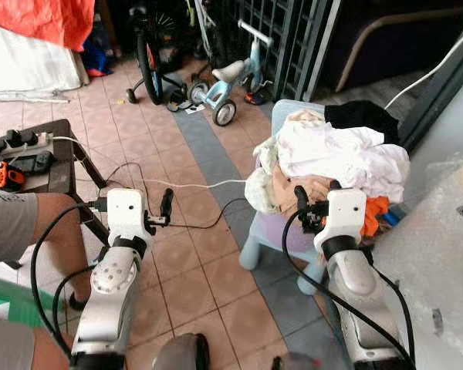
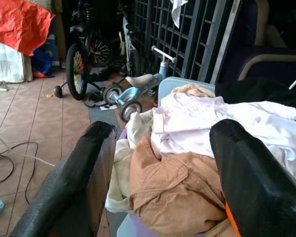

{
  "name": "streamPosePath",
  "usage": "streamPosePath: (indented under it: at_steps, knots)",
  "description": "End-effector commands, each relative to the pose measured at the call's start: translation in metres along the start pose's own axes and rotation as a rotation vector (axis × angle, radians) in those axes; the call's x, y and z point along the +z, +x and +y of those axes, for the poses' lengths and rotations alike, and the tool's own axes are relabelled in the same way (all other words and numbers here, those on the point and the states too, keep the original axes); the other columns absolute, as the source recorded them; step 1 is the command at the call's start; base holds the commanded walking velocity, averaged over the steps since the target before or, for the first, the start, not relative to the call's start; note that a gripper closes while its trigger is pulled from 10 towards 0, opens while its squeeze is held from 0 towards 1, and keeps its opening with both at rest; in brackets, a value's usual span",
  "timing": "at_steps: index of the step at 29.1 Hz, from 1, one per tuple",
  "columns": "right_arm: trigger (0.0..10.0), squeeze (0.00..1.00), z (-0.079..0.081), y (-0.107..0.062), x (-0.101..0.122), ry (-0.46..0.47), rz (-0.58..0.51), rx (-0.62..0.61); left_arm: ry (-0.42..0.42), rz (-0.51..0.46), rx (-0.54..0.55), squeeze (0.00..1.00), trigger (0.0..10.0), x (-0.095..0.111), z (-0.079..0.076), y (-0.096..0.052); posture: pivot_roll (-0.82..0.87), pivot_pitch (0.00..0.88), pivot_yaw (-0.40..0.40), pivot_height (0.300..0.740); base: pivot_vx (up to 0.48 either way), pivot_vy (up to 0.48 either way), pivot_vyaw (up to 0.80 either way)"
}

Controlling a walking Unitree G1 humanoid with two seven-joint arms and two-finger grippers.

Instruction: Clothes washing

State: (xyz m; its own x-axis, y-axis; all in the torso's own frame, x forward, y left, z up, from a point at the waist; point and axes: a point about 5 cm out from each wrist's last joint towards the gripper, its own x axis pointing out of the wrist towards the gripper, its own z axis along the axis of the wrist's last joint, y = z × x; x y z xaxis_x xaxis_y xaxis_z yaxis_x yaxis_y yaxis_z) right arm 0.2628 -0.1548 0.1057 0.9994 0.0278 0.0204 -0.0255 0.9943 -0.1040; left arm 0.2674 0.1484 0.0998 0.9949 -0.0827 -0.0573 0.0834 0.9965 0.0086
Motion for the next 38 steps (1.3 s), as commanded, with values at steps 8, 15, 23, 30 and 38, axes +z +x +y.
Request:
streamPosePath:
  at_steps: [8,15,23,30,38]
  knots:
    - [10.0,0.00,-0.0075,-0.0069,-0.0072,0.006,0.038,-0.052,-0.039,0.000,-0.082,0.00,10.0,-0.0007,-0.0079,-0.0065,-0.02,0.114,0.028,0.740,0.038,0.000,-0.06]
    - [10.0,0.00,-0.0070,-0.0069,-0.0081,-0.001,0.040,-0.050,-0.040,0.004,-0.076,0.00,10.0,-0.0018,-0.0037,-0.0073,-0.01,0.111,0.026,0.740,0.430,0.000,-0.36]
    - [10.0,0.00,-0.0065,-0.0032,-0.0062,-0.007,0.032,-0.042,-0.051,0.002,-0.065,0.00,10.0,-0.0012,-0.0061,-0.0056,-0.01,0.112,0.020,0.740,0.480,0.000,0.00]
    - [10.0,0.00,-0.0060,-0.0012,-0.0057,-0.012,0.032,-0.040,-0.044,-0.004,-0.064,0.00,10.0,-0.0014,-0.0068,-0.0050,-0.01,0.111,0.018,0.740,0.474,0.000,-0.26]
    - [10.0,0.00,-0.0057,0.0006,-0.0055,-0.014,0.031,-0.041,-0.056,0.003,-0.065,0.00,10.0,-0.0020,-0.0074,-0.0044,-0.01,0.110,0.018,0.740,0.477,0.000,-0.74]
